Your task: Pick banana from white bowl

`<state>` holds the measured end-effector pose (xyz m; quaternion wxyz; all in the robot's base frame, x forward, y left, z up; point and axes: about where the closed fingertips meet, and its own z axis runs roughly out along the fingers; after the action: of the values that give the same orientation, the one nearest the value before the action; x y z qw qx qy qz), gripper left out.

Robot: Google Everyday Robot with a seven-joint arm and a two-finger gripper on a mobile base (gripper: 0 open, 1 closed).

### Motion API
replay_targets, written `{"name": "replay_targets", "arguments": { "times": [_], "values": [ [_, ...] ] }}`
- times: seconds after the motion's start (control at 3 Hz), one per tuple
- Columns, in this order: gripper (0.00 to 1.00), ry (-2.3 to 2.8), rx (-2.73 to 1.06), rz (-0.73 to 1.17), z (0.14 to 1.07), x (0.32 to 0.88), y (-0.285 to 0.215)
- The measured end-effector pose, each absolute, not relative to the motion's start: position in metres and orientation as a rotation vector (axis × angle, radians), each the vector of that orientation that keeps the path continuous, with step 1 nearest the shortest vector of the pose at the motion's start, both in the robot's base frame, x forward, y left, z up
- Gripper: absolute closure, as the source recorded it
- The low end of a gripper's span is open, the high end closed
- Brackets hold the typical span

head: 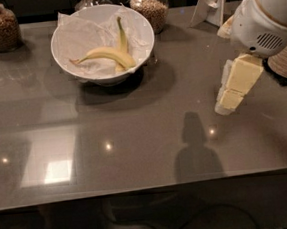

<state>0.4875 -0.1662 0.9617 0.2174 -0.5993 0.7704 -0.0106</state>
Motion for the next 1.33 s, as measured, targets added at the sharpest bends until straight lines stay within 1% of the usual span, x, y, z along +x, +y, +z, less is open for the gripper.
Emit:
{"name": "replay_targets", "arguments": {
  "times": [0.33,0.67,1.0,1.33],
  "values": [
    [0.0,2.096,-1.611,0.036,0.948,0.524,-0.127],
    [0.0,2.094,-1.61,0.038,0.948,0.525,-0.127],
    [0.0,2.024,-1.563,0.066,0.95,0.546,-0.112],
    [0.0,1.89,-1.509,0.132,0.957,0.592,-0.071]
  ]
}}
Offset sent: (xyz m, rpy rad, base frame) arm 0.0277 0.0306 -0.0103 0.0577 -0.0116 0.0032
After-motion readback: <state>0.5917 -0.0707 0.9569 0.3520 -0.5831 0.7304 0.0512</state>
